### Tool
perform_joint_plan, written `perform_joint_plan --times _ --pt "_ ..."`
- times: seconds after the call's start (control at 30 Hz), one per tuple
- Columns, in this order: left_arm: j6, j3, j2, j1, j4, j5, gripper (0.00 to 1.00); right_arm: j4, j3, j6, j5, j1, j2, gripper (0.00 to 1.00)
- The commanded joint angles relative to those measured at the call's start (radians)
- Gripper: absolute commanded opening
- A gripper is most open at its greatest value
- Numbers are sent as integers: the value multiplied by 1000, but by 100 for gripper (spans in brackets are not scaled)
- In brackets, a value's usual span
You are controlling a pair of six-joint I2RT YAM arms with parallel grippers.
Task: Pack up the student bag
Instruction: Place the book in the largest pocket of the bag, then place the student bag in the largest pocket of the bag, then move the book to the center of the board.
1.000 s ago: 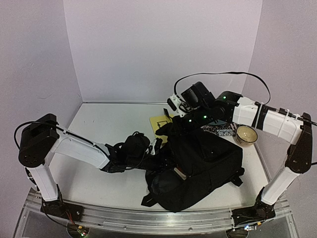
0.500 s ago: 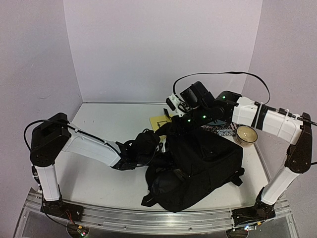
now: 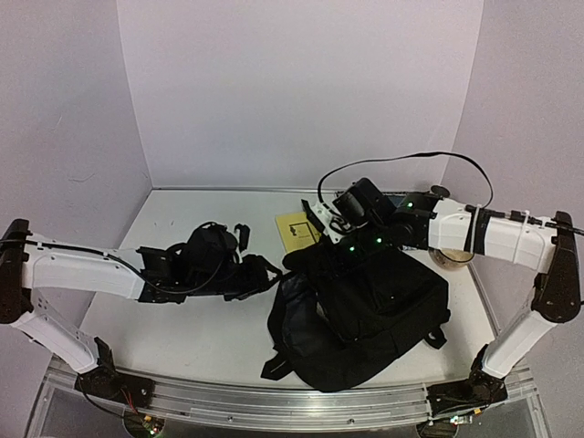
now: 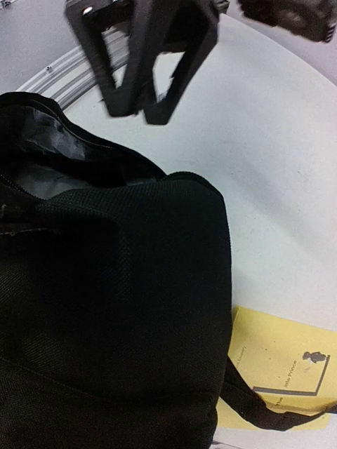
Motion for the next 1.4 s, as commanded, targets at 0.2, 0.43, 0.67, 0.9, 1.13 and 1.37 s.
perform_joint_plan --times 0.2,0.43,0.67,0.9,1.13,1.37 --pt "120 -75 -170 209 -188 -84 53 -198 -70 -79 -167 83 2 20" --pt "186 -33 -97 306 -191 -25 66 -325 83 -160 -58 91 15 55" --pt "219 -36 -88 362 -191 1 76 -356 333 -307 79 65 54 92" --pt "235 -80 -130 421 -195 7 86 -321 459 -331 148 -109 211 98" --pt "263 -91 -133 431 -199 -5 97 -177 514 -270 178 -241 393 98" --pt "275 -101 -135 438 -212 -28 99 -69 592 -222 140 -325 580 98"
